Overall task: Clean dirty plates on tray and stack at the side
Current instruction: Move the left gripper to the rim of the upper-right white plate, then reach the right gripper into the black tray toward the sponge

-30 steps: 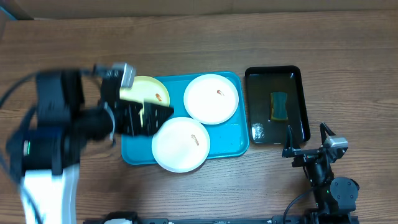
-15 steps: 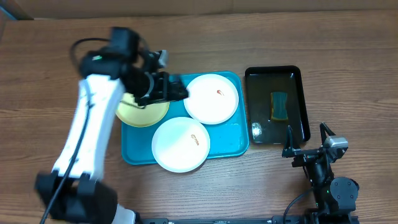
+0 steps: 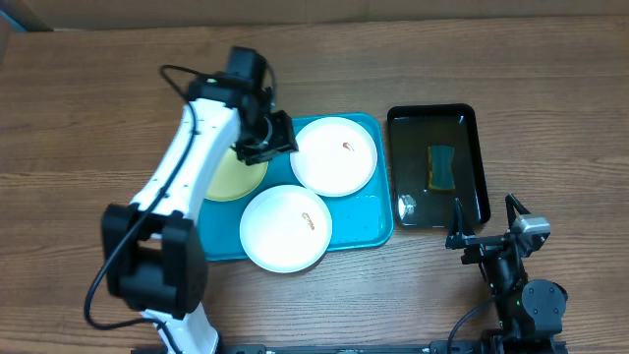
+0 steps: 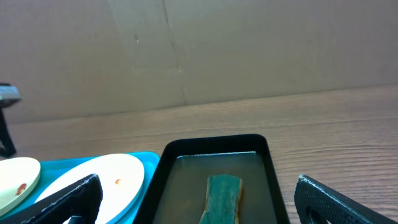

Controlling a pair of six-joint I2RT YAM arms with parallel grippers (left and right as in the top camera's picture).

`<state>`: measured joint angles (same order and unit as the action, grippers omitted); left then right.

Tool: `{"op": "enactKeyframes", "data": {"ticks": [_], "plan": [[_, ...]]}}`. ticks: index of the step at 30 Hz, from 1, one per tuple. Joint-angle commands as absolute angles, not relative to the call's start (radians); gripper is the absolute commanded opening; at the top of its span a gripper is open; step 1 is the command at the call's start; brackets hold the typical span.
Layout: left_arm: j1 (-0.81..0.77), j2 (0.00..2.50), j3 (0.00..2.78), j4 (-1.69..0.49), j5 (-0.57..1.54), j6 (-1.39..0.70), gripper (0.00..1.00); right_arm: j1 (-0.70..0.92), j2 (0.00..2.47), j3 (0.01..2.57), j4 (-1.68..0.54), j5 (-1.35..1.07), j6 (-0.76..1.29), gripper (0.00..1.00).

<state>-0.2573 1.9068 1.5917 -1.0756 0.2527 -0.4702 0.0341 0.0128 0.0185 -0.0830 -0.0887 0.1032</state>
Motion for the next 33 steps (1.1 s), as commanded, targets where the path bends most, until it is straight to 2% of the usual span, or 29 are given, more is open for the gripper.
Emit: {"op": "enactKeyframes", "data": {"ticks": [1, 3, 4, 13, 26, 33], "plan": [[-0.324, 1.953, 1.588, -1.058, 0.120, -0.539, 0.51, 0.032, 0.003, 0.008, -0.077, -0.080, 0.097, 1.00], [-0.348, 1.971, 1.588, -1.052, 0.066, -0.540, 0.44, 0.032, 0.003, 0.008, -0.077, -0.080, 0.097, 1.00], [-0.361, 1.979, 1.588, -1.050, 0.040, -0.539, 0.44, 0.032, 0.003, 0.008, -0.077, -0.080, 0.097, 1.00], [-0.375, 2.049, 1.588, -1.041, -0.007, -0.539, 0.53, 0.032, 0.003, 0.008, -0.077, -0.080, 0.097, 1.00], [-0.366, 2.052, 1.557, -0.995, -0.004, -0.527, 0.54, 0.032, 0.003, 0.008, -0.077, -0.076, 0.097, 1.00], [-0.367, 2.052, 1.530, -0.946, -0.001, -0.516, 0.54, 0.032, 0.003, 0.008, -0.083, 0.007, 0.108, 1.00]]}}
